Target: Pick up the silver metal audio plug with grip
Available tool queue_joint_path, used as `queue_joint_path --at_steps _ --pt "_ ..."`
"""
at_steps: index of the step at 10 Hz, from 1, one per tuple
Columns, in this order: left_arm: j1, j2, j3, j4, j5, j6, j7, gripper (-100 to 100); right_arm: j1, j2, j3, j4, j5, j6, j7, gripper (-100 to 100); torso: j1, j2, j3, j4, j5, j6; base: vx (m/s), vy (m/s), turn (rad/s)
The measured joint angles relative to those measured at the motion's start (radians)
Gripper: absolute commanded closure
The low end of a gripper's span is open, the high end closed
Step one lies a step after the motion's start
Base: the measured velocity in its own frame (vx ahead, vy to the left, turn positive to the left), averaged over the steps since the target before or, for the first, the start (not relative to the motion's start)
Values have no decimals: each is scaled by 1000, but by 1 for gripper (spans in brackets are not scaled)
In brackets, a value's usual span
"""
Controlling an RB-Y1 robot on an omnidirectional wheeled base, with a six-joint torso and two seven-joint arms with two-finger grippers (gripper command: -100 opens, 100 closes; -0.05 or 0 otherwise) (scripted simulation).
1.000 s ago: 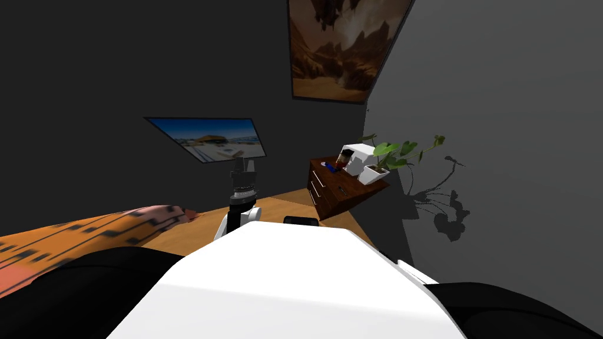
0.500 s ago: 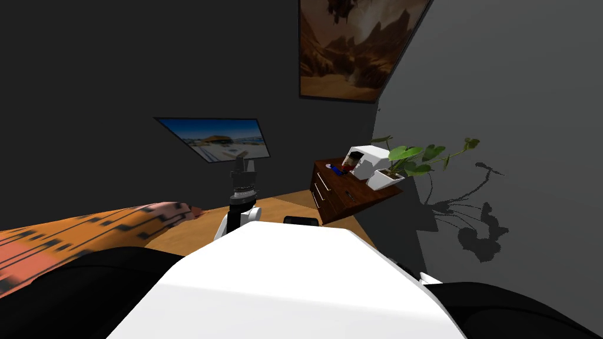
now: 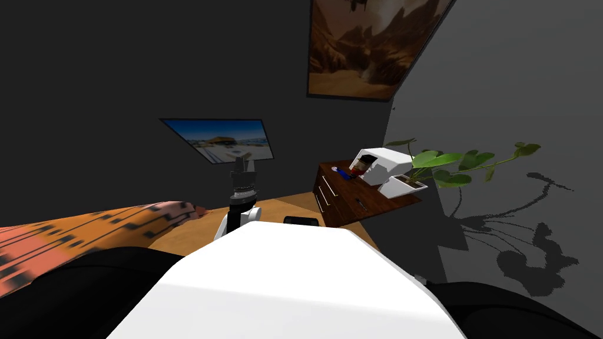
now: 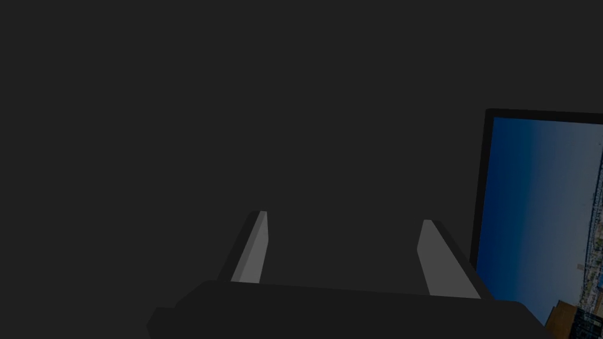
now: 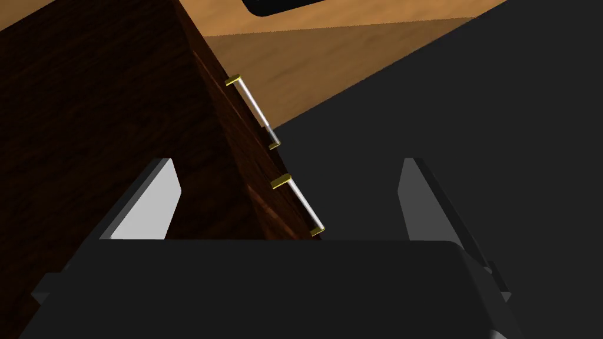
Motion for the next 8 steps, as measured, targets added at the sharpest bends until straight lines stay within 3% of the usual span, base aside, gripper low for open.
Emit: queue_joint_path --at_steps 1,2,4,5,7,8 --pt "0 0 0 0 0 0 0 0 35 -43 -2 1 -6 8 14 -100 2 -1 -1 0 1 0 109 79 12" --pt "0 0 0 0 0 0 0 0 37 -68 5 19 -3 6 18 -100 0 -1 0 0 0 0 116 61 29" --pt "0 0 0 0 0 0 0 0 30 -113 30 49 13 15 11 -100 -2 1 0 0 -1 0 94 68 26" --pt "0 0 0 0 0 0 0 0 1 -121 60 112 42 -3 -2 -100 -1 0 0 0 -1 0 91 83 10" --pt "0 0 0 0 0 0 0 0 62 -186 38 99 11 2 25 -100 0 0 0 0 0 0 93 76 8" --pt "0 0 0 0 0 0 0 0 66 -203 40 109 11 1 30 -100 -2 1 1 0 0 0 101 54 9"
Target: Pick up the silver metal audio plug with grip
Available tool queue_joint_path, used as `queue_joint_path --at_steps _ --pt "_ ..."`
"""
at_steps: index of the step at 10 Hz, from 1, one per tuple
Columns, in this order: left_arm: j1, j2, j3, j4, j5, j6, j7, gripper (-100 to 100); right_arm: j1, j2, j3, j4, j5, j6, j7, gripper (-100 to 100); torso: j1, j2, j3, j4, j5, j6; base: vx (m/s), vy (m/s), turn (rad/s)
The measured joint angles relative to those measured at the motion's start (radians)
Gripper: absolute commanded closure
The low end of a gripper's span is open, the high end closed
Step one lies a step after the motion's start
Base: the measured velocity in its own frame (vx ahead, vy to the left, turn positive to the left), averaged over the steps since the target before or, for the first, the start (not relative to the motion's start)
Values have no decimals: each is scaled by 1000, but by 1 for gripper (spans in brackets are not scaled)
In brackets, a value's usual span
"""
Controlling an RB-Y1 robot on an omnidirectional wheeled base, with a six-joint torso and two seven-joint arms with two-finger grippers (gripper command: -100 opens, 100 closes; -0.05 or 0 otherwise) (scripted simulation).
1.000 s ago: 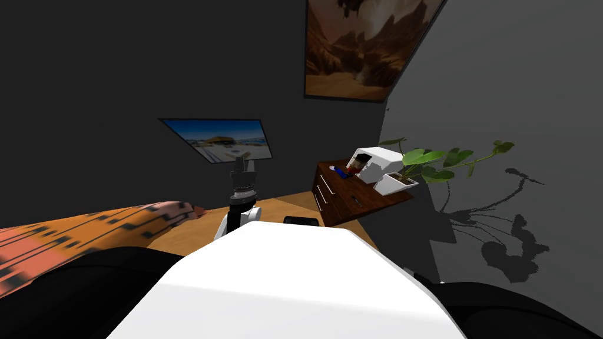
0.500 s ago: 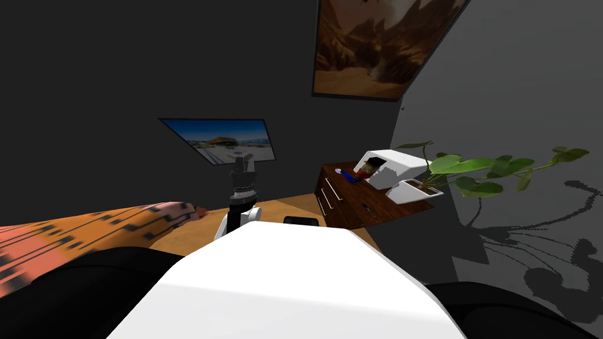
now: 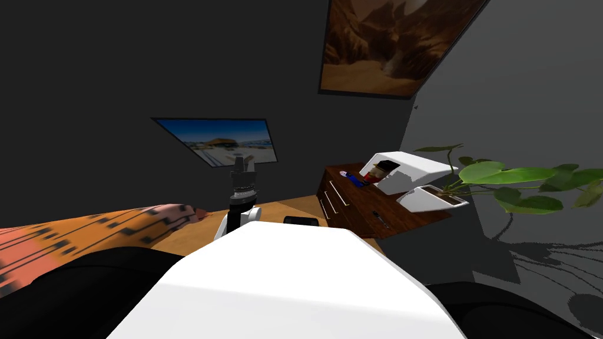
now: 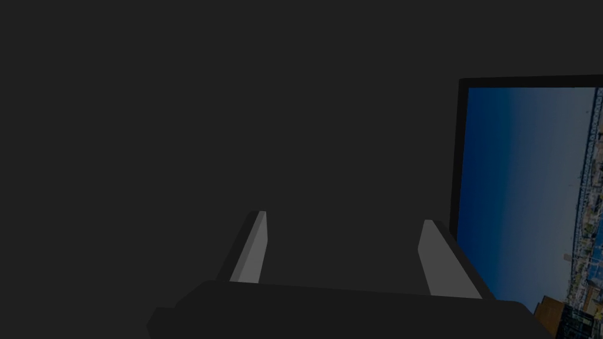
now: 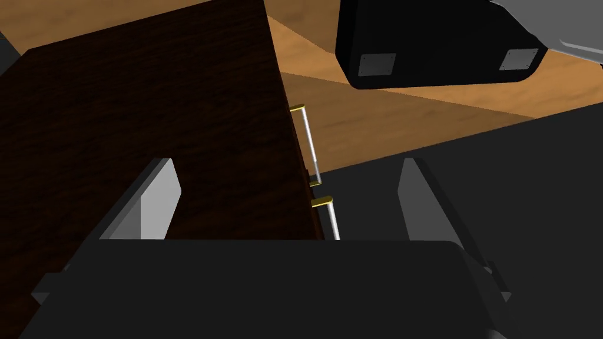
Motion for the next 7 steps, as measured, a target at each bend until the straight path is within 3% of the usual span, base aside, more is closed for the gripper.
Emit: queue_joint_path --at_steps 1,3,5,6,7 --pt "0 0 0 0 0 0 0 0 -19 -8 20 35 26 -3 -10 -100 -1 -1 0 0 0 0 76 54 2" --pt "0 0 0 0 0 0 0 0 -6 -68 21 40 22 -1 -18 -100 1 0 0 0 0 0 115 113 2" --pt "0 0 0 0 0 0 0 0 -13 -95 34 101 50 -18 -21 -100 3 -3 -2 -1 1 0 124 94 -8" --pt "0 0 0 0 0 0 0 0 6 -123 28 115 33 -26 -10 -100 2 -2 -1 -1 0 0 162 104 2" --pt "0 0 0 0 0 0 0 0 -3 -154 31 122 51 -24 -22 -100 3 -5 -3 -1 0 0 180 127 15"
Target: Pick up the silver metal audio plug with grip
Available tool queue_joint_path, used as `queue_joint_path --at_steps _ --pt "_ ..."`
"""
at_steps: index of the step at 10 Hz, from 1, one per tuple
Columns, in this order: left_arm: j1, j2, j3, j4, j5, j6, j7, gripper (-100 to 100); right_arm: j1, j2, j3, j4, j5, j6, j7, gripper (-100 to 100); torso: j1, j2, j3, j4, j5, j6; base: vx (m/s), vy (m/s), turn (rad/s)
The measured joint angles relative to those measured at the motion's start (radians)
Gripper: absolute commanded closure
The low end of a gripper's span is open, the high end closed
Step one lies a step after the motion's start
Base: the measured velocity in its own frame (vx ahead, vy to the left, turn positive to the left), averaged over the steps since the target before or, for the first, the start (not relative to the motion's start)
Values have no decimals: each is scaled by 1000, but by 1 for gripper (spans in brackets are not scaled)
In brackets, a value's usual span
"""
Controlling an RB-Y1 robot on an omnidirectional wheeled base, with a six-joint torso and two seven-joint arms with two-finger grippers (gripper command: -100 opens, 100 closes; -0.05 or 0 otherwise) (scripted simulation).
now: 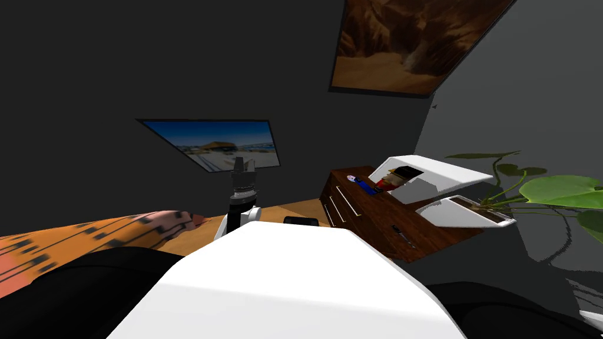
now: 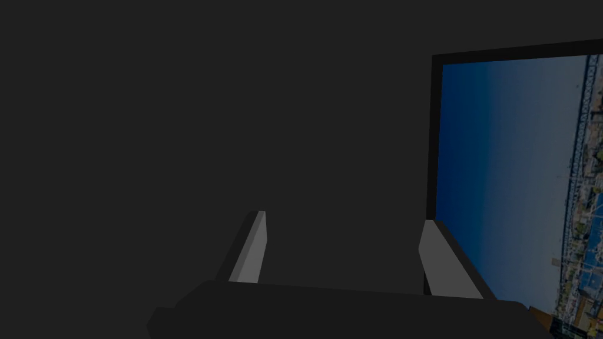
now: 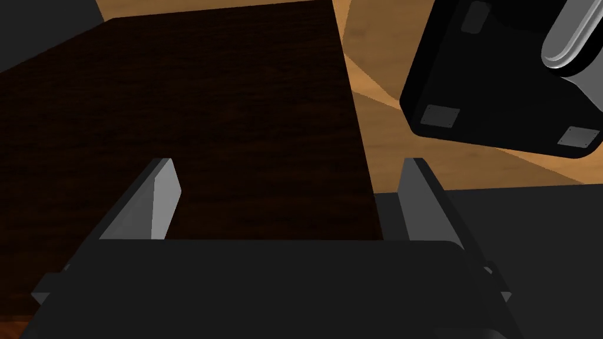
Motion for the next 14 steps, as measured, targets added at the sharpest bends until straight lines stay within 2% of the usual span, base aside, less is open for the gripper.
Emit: queue_joint_path --at_steps 2,5,6,7,12,13,14 --pt "0 0 0 0 0 0 0 0 2 -52 -6 10 7 16 -7 -100 1 -4 -2 -1 0 0 220 95 35" --pt "0 0 0 0 0 0 0 0 -7 -91 -25 27 4 7 -11 -100 0 -2 -2 -1 0 0 151 78 40" --pt "0 0 0 0 0 0 0 0 -7 -92 -26 27 3 6 -11 0 -3 4 2 0 -1 1 15 8 1" --pt "0 0 0 0 0 0 0 0 -7 -92 -26 27 3 6 -11 -100 -6 8 4 2 -2 1 15 -7 53" --pt "0 0 0 0 0 0 0 0 -2 -6 -25 51 17 39 18 -100 -9 11 7 3 -3 1 13 -18 37" --pt "0 0 0 0 0 0 0 0 -1 -4 -25 51 17 40 20 100 -10 12 7 3 -4 1 0 0 0" --pt "0 0 0 0 0 0 0 0 -2 -4 -25 51 17 40 19 100 -10 12 7 3 -4 1 0 0 0"
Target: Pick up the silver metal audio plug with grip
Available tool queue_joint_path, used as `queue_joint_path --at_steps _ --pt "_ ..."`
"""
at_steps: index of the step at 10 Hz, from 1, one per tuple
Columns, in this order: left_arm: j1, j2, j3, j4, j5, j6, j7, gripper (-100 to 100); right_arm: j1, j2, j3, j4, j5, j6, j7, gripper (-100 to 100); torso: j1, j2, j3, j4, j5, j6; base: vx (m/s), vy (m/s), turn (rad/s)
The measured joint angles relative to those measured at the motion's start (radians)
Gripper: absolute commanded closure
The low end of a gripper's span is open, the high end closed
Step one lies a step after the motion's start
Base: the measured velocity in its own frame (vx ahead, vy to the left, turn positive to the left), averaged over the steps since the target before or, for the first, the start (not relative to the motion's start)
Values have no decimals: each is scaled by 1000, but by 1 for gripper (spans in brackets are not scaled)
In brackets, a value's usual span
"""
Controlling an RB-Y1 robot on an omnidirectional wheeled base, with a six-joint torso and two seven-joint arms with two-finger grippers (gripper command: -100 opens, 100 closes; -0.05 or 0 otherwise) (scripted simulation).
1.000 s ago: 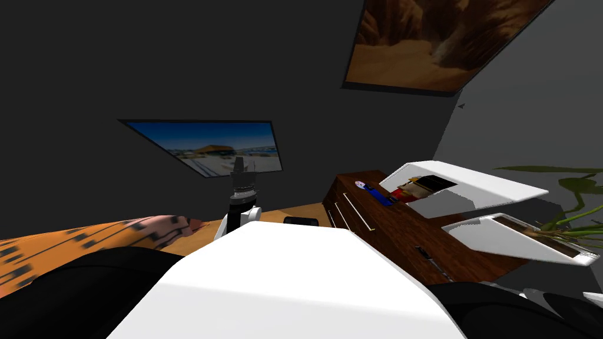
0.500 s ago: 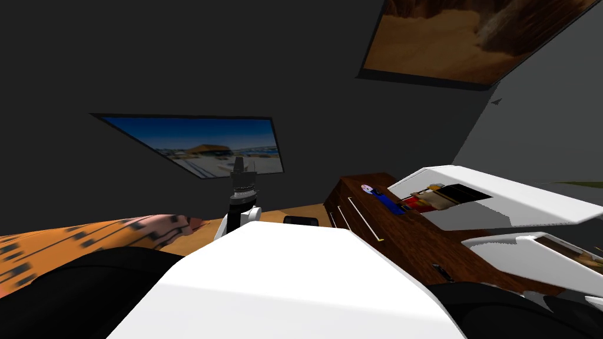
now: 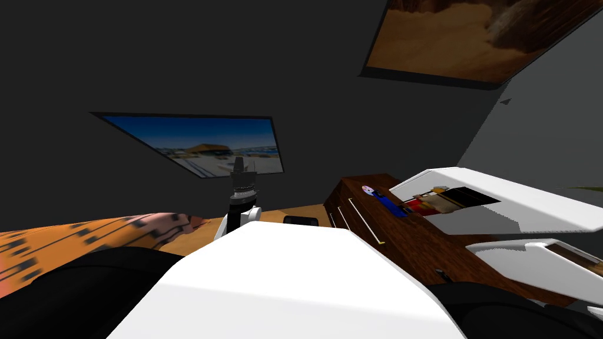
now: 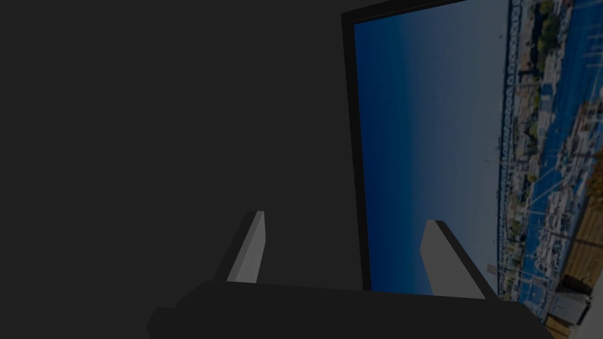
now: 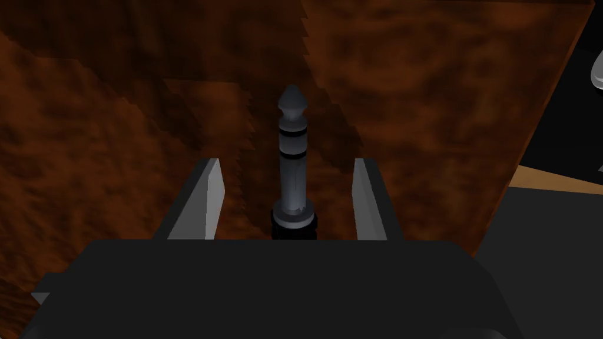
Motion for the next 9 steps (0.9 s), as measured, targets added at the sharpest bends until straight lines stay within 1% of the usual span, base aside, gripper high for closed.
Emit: queue_joint_path --at_steps 3,4,5,6,8,9 --pt "0 0 0 0 0 0 0 0 0 0 0 0 -1 -1 -1 100 -1 0 0 0 -1 -1 0 0 0" --pt "0 0 0 0 0 0 0 0 0 0 0 0 -1 -1 -1 0 -1 0 0 0 -1 -1 0 0 0" --pt "0 0 0 0 0 0 0 0 0 0 0 0 -1 -1 -1 100 -1 0 0 0 -1 -1 -16 15 -76" --pt "0 0 0 0 0 0 0 0 -1 -26 -1 -12 -5 -5 -9 100 0 1 0 0 0 -1 -25 22 -77" --pt "0 0 0 0 0 0 0 0 -11 -67 -1 -18 4 -25 -36 100 1 1 1 0 1 0 -15 17 -28" --pt "0 0 0 0 0 0 0 0 -12 -70 -1 -18 4 -27 -39 0 0 1 0 0 0 0 0 0 0"
